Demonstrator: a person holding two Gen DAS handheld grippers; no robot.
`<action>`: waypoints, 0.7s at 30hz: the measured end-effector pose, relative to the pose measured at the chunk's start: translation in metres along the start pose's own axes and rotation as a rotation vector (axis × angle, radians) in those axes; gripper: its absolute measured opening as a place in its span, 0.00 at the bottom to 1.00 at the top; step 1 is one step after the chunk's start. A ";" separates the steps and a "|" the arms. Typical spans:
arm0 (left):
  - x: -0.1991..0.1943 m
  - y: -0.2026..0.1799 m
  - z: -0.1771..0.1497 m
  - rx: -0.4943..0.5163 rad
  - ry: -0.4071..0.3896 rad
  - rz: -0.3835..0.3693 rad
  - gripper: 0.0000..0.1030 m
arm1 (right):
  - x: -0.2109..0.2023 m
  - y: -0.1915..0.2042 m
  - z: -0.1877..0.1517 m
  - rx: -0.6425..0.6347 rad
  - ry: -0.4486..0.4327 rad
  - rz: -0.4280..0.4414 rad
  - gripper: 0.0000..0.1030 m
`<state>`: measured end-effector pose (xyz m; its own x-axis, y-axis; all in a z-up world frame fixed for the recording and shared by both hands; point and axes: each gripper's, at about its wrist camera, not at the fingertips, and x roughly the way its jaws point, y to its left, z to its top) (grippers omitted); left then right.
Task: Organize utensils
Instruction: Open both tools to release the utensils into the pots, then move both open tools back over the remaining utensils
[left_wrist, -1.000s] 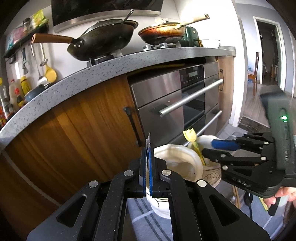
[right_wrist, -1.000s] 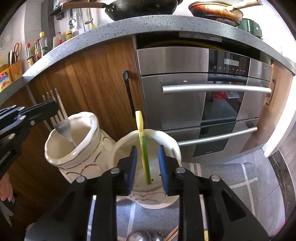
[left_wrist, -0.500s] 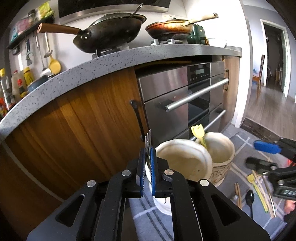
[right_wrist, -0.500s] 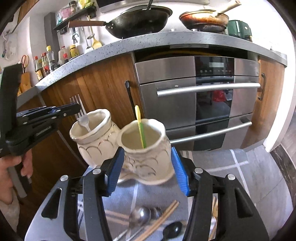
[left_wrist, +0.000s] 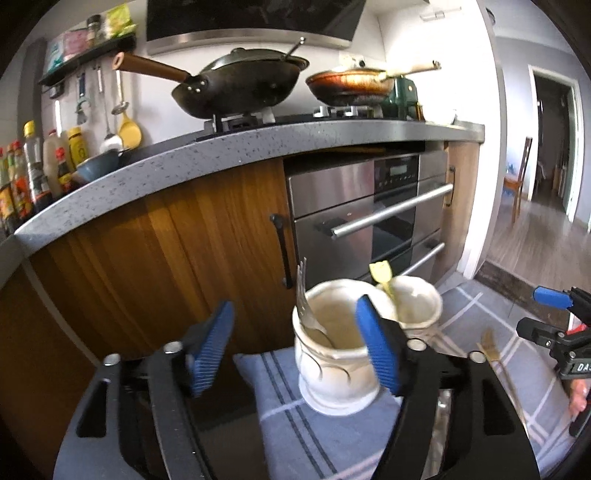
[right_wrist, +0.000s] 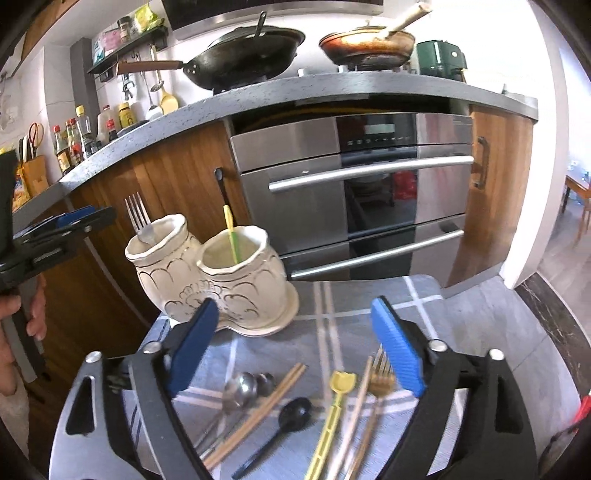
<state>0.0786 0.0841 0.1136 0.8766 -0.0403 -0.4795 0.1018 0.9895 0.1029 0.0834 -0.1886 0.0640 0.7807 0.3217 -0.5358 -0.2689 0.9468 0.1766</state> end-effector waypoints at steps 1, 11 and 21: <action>-0.004 -0.001 -0.002 -0.009 -0.005 -0.005 0.77 | -0.007 -0.003 -0.001 0.000 -0.013 -0.010 0.94; -0.040 -0.026 -0.036 -0.098 -0.011 -0.057 0.94 | -0.049 -0.026 -0.010 -0.006 -0.068 -0.122 0.95; -0.023 -0.051 -0.079 -0.165 0.087 -0.157 0.95 | -0.045 -0.060 -0.041 0.035 0.014 -0.171 0.95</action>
<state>0.0158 0.0453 0.0511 0.8114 -0.1902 -0.5526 0.1489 0.9816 -0.1192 0.0409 -0.2604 0.0434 0.8053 0.1560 -0.5719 -0.1128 0.9874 0.1106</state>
